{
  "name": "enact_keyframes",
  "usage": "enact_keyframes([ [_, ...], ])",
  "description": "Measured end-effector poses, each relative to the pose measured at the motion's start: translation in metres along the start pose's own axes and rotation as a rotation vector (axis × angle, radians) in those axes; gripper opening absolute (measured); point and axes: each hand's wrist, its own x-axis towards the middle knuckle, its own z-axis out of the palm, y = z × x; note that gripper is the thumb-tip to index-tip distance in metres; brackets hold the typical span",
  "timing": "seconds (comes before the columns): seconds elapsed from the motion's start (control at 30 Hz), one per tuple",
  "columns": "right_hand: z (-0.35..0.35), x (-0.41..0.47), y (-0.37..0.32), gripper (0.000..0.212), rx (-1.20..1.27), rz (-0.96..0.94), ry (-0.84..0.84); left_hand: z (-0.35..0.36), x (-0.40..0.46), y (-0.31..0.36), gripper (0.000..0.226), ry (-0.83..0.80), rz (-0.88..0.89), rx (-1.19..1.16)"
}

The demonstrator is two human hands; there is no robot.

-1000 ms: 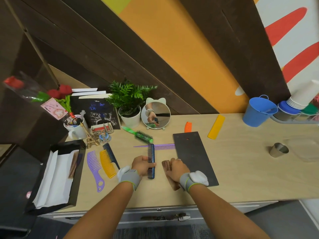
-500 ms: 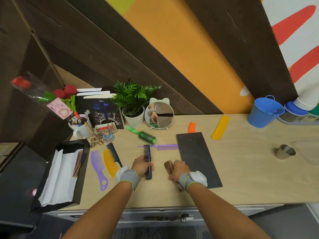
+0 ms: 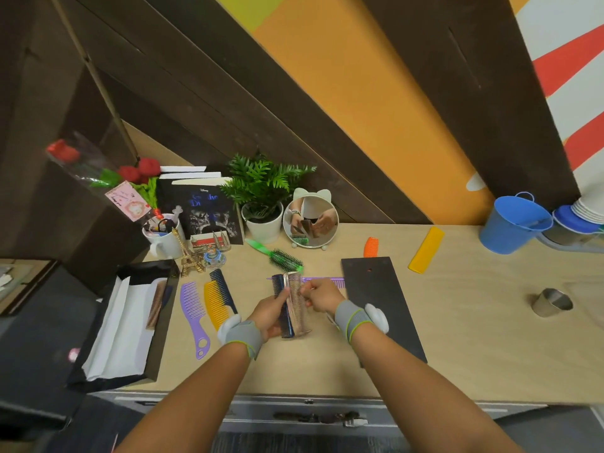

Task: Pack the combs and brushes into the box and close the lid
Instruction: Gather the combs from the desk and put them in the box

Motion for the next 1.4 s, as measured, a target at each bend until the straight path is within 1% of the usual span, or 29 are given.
enact_keyframes([
  [0.1, 0.01, 0.002, -0.004, 0.037, 0.057, -0.003, -0.007, -0.003, -0.003, -0.001, 0.013, -0.03, 0.043, -0.015],
  [0.13, 0.013, 0.004, -0.005, 0.037, 0.071, 0.005, -0.002, -0.005, -0.003, -0.002, 0.012, -0.036, 0.051, -0.033],
  [0.2, 0.019, 0.004, -0.007, 0.035, 0.091, 0.027, -0.008, -0.013, 0.0, -0.004, 0.019, -0.037, 0.064, -0.057],
  [0.27, 0.025, 0.004, -0.01, 0.034, 0.103, 0.036, -0.019, -0.021, -0.002, -0.003, 0.02, -0.024, 0.084, -0.05],
  [0.37, 0.034, 0.003, -0.019, 0.035, 0.107, 0.022, -0.025, -0.037, -0.003, -0.003, 0.013, 0.046, 0.101, -0.019],
  [0.5, 0.048, 0.002, -0.032, 0.036, 0.097, -0.003, -0.025, -0.067, 0.002, -0.002, 0.03, 0.219, 0.156, 0.039],
  [0.6, 0.063, 0.005, -0.04, 0.034, 0.042, -0.004, -0.044, -0.092, 0.003, 0.004, 0.032, 0.302, 0.16, -0.03],
  [0.67, 0.076, 0.008, -0.045, 0.033, 0.022, 0.007, -0.073, -0.109, 0.0, 0.014, 0.024, 0.304, 0.172, -0.076],
  [0.77, 0.094, 0.011, -0.051, 0.031, -0.031, 0.028, -0.097, -0.133, 0.0, 0.024, 0.017, 0.3, 0.182, -0.075],
  [0.9, 0.119, 0.014, -0.061, 0.026, -0.15, 0.028, -0.12, -0.161, 0.004, 0.034, 0.019, 0.298, 0.186, -0.093],
  [0.93, 0.125, 0.015, -0.064, 0.023, -0.186, 0.019, -0.125, -0.167, 0.004, 0.037, 0.02, 0.295, 0.176, -0.1],
  [1.03, 0.141, 0.018, -0.071, 0.006, -0.313, -0.01, -0.145, -0.183, 0.007, 0.045, 0.029, 0.249, 0.153, -0.158],
  [1.07, 0.147, 0.02, -0.073, 0.006, -0.353, -0.018, -0.155, -0.19, 0.008, 0.049, 0.033, 0.23, 0.143, -0.183],
  [1.2, 0.166, 0.023, -0.074, 0.017, -0.478, -0.021, -0.162, -0.207, 0.014, 0.061, 0.035, 0.201, 0.128, -0.25],
  [1.4, 0.186, 0.025, -0.074, 0.052, -0.554, 0.04, -0.068, -0.225, 0.027, 0.066, 0.038, 0.166, 0.071, -0.248],
])
